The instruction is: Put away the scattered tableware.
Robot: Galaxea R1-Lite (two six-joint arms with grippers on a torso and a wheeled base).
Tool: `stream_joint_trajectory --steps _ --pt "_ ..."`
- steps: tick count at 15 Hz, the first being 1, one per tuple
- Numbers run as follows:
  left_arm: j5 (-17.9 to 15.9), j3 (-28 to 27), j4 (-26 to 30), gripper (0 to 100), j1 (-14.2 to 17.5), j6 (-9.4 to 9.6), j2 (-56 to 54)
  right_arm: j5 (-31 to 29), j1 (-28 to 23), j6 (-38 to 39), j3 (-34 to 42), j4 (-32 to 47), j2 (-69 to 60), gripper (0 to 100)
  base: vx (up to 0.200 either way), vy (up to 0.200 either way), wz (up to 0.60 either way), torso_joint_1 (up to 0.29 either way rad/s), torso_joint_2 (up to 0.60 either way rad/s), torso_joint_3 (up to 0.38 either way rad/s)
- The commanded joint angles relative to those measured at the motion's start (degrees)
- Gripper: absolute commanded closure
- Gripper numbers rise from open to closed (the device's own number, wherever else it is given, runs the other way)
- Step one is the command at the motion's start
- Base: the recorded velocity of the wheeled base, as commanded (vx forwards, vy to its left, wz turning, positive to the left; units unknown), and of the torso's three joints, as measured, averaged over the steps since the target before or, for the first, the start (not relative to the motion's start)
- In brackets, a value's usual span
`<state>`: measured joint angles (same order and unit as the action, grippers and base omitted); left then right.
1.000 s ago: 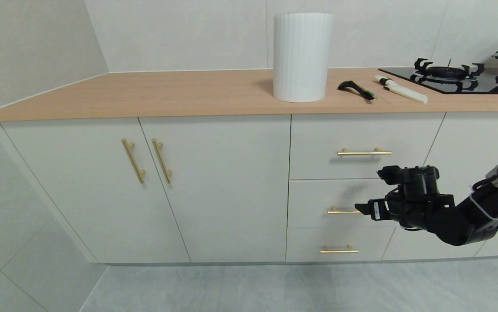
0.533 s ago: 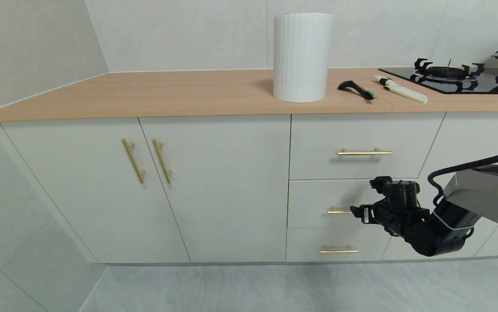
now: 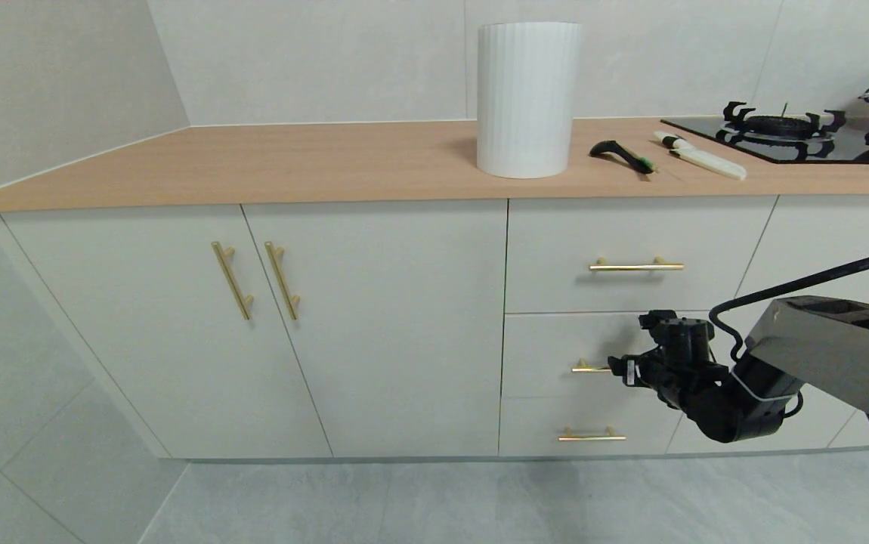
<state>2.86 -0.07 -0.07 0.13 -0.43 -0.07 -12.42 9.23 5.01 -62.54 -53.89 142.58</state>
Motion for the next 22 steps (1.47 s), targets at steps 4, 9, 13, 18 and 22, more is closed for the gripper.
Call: stream_joint_trajectory --steps 4,9,13,18,22 --pt "0.0 0.1 0.0 0 0.0 -0.01 0.1 0.0 -0.3 -0.2 -0.4 0.0 1.2 0 0.0 0.0 0.0 0.0 0.0 0.0" --pt "0.0 0.0 0.0 0 0.0 -0.01 0.1 0.0 -0.4 -0.4 -0.2 0.2 1.9 0 0.0 0.0 0.0 0.0 0.0 0.0" --pt "0.0 0.0 0.0 0 0.0 -0.01 0.1 0.0 -0.4 -0.9 1.4 0.6 1.3 0 0.0 0.0 0.0 0.0 0.0 0.0" --pt "0.0 0.1 0.0 0 0.0 -0.01 0.1 1.4 -1.1 -3.0 6.0 4.1 -4.2 0 0.0 0.0 0.0 0.0 0.0 0.0" --pt "0.0 0.1 0.0 0 0.0 -0.01 0.1 11.5 -1.1 -3.0 9.5 27.1 -25.9 0 0.0 0.0 0.0 0.0 0.0 0.0"
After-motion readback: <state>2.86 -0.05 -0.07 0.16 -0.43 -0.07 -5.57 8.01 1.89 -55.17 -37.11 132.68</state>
